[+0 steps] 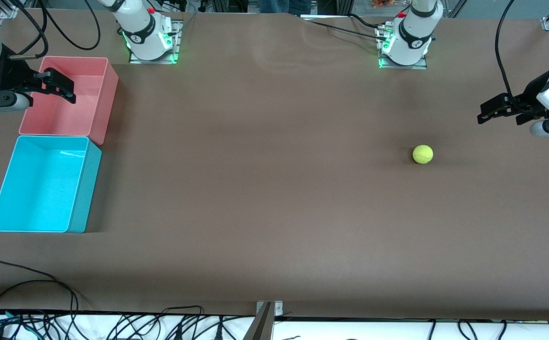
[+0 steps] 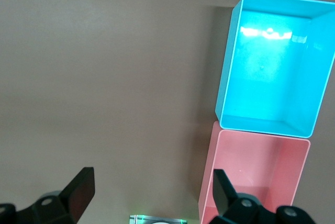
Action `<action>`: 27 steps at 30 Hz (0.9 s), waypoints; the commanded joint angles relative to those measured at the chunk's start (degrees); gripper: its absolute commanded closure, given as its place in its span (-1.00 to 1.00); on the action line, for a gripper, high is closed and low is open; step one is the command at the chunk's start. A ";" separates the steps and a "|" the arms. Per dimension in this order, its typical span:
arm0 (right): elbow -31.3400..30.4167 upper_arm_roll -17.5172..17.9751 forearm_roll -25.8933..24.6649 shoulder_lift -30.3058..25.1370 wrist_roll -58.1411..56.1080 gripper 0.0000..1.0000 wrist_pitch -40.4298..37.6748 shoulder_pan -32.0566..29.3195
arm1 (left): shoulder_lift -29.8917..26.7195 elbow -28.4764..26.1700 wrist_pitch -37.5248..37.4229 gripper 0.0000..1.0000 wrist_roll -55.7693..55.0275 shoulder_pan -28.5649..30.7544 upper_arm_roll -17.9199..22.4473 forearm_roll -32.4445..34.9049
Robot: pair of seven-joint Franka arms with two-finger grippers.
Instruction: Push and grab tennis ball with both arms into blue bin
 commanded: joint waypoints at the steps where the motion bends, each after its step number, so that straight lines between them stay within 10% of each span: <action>1: 0.78 0.26 -0.09 -0.39 0.13 -1.00 -1.39 0.13 | -0.61 -0.14 0.40 -1.00 0.52 0.35 -0.17 -0.72; 27: 0.78 0.17 -0.09 -0.39 0.21 -1.00 -1.74 -0.05 | -0.34 0.91 0.40 -1.00 0.61 0.35 -0.08 -0.81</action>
